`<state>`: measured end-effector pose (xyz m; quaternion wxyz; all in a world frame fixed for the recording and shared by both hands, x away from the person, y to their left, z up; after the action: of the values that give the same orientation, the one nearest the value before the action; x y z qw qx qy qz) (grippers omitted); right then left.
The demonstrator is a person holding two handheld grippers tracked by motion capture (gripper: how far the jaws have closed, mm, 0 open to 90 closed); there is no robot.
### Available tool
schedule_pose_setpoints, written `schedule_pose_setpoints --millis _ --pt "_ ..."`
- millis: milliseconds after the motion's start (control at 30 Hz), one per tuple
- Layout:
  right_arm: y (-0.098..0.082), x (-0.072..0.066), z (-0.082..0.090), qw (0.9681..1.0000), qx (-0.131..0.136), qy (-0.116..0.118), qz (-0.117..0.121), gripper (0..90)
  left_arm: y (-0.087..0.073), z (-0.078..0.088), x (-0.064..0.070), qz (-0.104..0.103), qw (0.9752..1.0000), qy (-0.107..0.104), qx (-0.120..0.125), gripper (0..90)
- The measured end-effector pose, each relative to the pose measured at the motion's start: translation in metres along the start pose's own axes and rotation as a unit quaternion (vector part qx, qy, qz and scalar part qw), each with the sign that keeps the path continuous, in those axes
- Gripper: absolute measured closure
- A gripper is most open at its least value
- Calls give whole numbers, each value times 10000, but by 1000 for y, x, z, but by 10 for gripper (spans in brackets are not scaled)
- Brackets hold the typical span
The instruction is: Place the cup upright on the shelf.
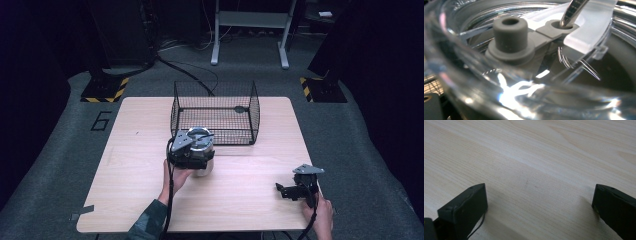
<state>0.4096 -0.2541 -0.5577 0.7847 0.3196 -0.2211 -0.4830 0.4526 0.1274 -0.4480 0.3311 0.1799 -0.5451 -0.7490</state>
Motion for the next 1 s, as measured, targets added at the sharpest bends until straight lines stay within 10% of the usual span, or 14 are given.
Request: schedule_pose_setpoints --millis 1000 --pt "0 0 0 10000 -3 3 -5 0 42 24 -19 -105 9996 180 201 27"
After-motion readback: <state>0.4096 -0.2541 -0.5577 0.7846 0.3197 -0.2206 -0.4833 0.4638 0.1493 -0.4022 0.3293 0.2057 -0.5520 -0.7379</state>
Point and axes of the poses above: each handheld gripper's, and its own axes: z roughly backward along the jaws, y roughly out of its top, x roughly to its right, the point moved 4 cm from there along -z, roughly forward along the jaws, and after that the axes turned 3 degrees about -y, right-handed, at the moved point
